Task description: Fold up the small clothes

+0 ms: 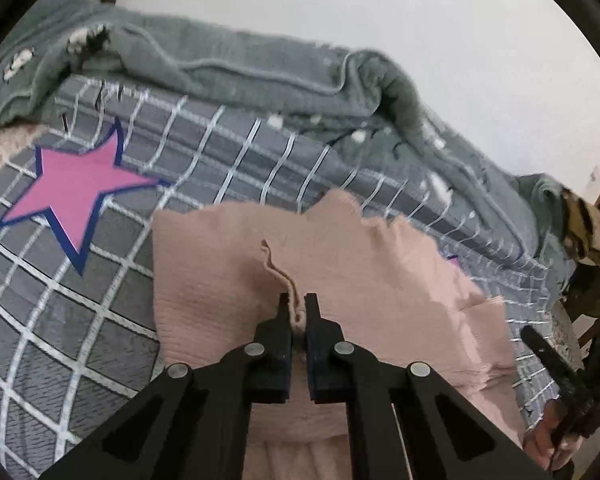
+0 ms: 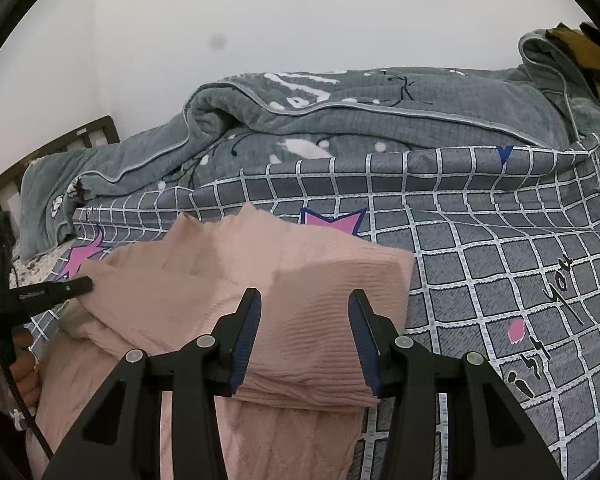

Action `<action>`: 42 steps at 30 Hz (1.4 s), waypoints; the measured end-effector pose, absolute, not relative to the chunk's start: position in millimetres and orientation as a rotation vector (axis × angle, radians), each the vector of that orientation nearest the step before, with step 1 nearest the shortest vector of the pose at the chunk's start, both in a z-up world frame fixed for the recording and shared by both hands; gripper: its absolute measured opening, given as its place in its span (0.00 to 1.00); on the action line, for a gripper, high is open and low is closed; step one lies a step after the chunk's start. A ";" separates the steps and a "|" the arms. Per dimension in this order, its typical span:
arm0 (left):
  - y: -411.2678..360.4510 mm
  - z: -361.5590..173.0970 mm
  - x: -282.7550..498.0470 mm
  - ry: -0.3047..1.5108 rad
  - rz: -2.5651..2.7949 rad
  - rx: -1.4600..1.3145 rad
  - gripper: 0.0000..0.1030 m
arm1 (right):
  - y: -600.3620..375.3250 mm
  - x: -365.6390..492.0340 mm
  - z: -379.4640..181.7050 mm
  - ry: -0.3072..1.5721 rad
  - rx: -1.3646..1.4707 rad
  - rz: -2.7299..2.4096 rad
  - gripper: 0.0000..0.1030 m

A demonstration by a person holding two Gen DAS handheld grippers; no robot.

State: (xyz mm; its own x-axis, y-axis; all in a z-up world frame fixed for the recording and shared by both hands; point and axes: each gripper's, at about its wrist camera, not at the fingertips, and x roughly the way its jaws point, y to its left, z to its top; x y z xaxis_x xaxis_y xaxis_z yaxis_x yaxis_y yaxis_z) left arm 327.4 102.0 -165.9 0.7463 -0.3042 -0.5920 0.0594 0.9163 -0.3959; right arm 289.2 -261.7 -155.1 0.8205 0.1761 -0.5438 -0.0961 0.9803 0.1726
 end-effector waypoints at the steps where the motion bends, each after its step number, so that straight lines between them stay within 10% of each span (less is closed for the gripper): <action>1: 103.7 -162.8 323.5 0.686 -0.206 -0.373 0.06 | -262.6 288.8 -154.9 0.589 0.144 0.144 0.44; 27: 126.8 -174.7 306.9 0.733 0.073 -0.257 0.13 | -270.8 309.1 -184.8 0.794 0.143 0.019 0.44; 42: 104.7 -191.9 333.1 0.806 0.108 -0.189 0.40 | -255.4 312.4 -184.1 0.802 0.049 0.006 0.43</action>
